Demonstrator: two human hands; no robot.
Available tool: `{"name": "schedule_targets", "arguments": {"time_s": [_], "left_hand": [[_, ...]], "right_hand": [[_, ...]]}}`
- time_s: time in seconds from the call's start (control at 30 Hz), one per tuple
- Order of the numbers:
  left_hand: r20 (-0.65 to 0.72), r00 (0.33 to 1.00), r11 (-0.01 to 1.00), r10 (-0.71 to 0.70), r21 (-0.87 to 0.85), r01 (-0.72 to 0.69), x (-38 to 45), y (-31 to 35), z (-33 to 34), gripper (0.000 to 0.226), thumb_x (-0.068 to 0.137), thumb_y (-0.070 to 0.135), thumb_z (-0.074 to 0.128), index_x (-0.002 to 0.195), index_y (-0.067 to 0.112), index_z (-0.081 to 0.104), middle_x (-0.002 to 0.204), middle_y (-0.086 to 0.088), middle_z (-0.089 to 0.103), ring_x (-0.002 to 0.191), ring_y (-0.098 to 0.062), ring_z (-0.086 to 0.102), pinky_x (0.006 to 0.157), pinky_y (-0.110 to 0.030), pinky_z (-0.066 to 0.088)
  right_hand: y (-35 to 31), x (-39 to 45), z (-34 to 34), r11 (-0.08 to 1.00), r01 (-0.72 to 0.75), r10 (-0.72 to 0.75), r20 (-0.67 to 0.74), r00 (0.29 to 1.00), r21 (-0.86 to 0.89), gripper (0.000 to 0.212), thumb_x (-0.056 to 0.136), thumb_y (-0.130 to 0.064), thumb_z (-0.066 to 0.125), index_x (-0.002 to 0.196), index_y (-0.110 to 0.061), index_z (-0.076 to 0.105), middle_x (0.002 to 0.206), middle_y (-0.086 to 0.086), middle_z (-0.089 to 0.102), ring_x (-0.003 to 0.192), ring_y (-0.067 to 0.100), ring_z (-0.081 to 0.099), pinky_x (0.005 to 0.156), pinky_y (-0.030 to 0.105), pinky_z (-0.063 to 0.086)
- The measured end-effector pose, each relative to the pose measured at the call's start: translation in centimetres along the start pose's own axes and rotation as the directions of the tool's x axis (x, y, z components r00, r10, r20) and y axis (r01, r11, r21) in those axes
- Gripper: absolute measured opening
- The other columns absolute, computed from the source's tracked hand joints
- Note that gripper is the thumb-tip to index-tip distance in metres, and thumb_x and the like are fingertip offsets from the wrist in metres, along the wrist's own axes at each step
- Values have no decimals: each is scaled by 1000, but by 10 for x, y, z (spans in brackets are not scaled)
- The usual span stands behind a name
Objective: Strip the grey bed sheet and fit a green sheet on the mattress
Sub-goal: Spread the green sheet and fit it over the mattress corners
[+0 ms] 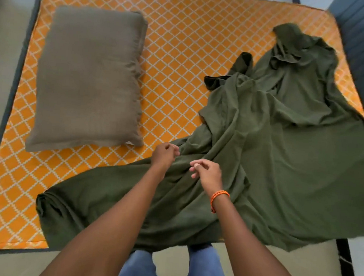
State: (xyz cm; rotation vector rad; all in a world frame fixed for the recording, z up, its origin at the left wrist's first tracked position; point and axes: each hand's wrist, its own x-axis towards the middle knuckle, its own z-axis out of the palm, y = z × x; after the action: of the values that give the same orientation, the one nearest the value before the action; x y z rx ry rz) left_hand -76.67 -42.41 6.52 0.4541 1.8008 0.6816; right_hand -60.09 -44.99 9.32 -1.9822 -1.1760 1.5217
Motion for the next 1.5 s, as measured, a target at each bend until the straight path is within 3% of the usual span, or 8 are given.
{"name": "schedule_targets", "arguments": {"time_s": [0.37, 0.57, 0.7, 0.83, 0.9, 1.13, 1.33, 1.5], "left_hand": [[82, 978, 942, 193, 263, -208, 176, 28, 123, 16, 94, 21, 67, 106, 28, 74, 107, 3, 74, 81, -10, 64, 73, -30, 48], [276, 960, 884, -45, 459, -90, 236, -14, 170, 46, 53, 74, 69, 88, 44, 72, 105, 2, 75, 108, -27, 66, 101, -51, 50], [169, 986, 867, -1, 492, -83, 253, -29, 182, 42, 73, 74, 62, 83, 35, 76, 94, 3, 77, 102, -27, 66, 102, -54, 44], [167, 985, 947, -44, 322, -13, 257, 11, 168, 41, 91, 57, 69, 95, 18, 80, 95, -8, 79, 99, -33, 74, 88, -44, 58], [-99, 990, 898, 98, 437, -45, 261, 62, 151, 37, 97, 50, 65, 107, 18, 80, 107, -12, 77, 107, -37, 70, 79, -38, 50], [-609, 654, 891, 449, 365, -271, 274, 242, 92, 34, 96, 19, 46, 118, 20, 72, 119, -17, 71, 115, -41, 65, 89, -40, 49], [-382, 760, 805, 526, 510, -302, 312, 201, 76, 77, 101, 20, 58, 165, 21, 14, 172, -24, 10, 161, -37, 4, 129, -50, 3], [-235, 663, 627, 710, 640, -444, 301, 78, 104, 65, 99, 20, 46, 163, 22, 31, 173, -16, 19, 161, -31, 14, 131, -51, 7]], "right_hand": [[-22, 231, -24, 718, 314, -440, -56, 896, -621, 17, 97, -22, 53, 99, -19, 70, 106, 6, 65, 97, 31, 65, 75, 40, 51], [25, 321, -5, 581, -17, -148, -127, 981, -814, 73, 92, -58, 65, 143, -14, 35, 129, 17, 58, 113, 37, 64, 87, 45, 52], [42, 354, 6, 452, 52, -220, -55, 974, -890, 29, 101, -26, 50, 126, -10, 50, 121, 20, 68, 113, 38, 67, 88, 41, 52], [-11, 378, -5, 614, 27, -87, -34, 996, -789, 35, 100, -23, 50, 125, -5, 65, 131, 23, 65, 122, 41, 62, 96, 41, 50], [-58, 391, -6, 735, 52, -122, -57, 991, -676, 38, 100, -31, 51, 122, -4, 66, 129, 25, 65, 120, 42, 62, 94, 42, 50], [-207, 418, 23, 899, 438, -436, -93, 895, -7, 24, 103, -30, 59, 112, -8, 65, 113, 14, 68, 108, 27, 64, 98, 37, 49], [-184, 422, 58, 847, 531, -523, 196, 830, 11, 55, 90, -23, 70, 144, -29, 61, 154, -1, 52, 144, 12, 45, 119, 25, 34], [-75, 405, 83, 753, 522, -543, 70, 837, -401, 40, 90, -10, 59, 127, -18, 69, 146, 9, 60, 133, 27, 56, 111, 37, 44]]}}
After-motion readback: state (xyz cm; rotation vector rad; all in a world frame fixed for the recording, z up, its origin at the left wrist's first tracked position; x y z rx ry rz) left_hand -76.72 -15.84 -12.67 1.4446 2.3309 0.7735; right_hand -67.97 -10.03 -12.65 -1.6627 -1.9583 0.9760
